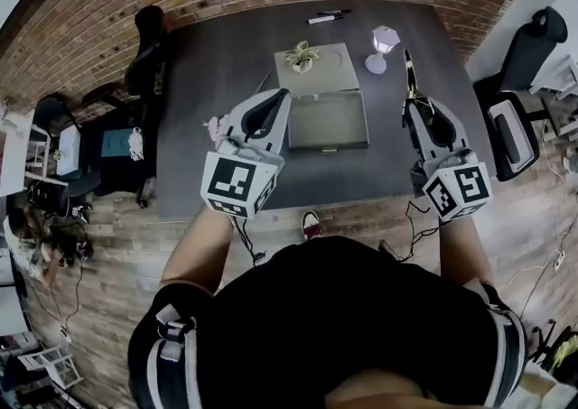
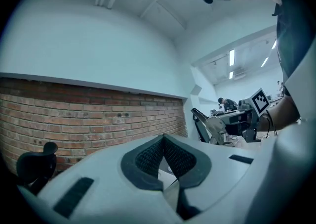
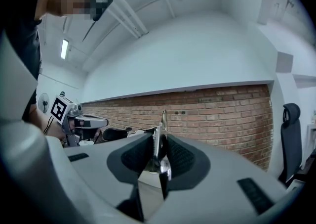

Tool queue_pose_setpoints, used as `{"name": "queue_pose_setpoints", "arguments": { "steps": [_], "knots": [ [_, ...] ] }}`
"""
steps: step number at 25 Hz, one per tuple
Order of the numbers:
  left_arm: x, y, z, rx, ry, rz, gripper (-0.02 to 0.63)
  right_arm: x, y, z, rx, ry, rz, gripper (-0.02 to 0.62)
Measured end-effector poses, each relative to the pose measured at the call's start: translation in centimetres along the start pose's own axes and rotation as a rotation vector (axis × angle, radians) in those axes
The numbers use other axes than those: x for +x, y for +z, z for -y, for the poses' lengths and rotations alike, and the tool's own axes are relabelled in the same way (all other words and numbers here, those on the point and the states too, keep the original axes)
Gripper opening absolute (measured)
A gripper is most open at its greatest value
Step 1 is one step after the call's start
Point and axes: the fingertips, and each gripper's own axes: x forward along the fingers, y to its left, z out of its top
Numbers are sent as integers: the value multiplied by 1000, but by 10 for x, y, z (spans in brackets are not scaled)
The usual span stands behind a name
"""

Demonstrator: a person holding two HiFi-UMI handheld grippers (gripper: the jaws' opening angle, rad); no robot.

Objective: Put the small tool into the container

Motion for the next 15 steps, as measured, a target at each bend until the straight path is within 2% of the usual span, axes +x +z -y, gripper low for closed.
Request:
{"name": "queue_pose_setpoints", "arguments": {
  "steps": [7, 15],
  "knots": [
    [21, -11, -46, -22, 19, -3, 9, 48, -7, 2, 7, 12, -22, 89],
    [43, -18, -54, -54, 18, -4, 9, 67, -10, 8, 7, 27, -36, 89]
  ]
}}
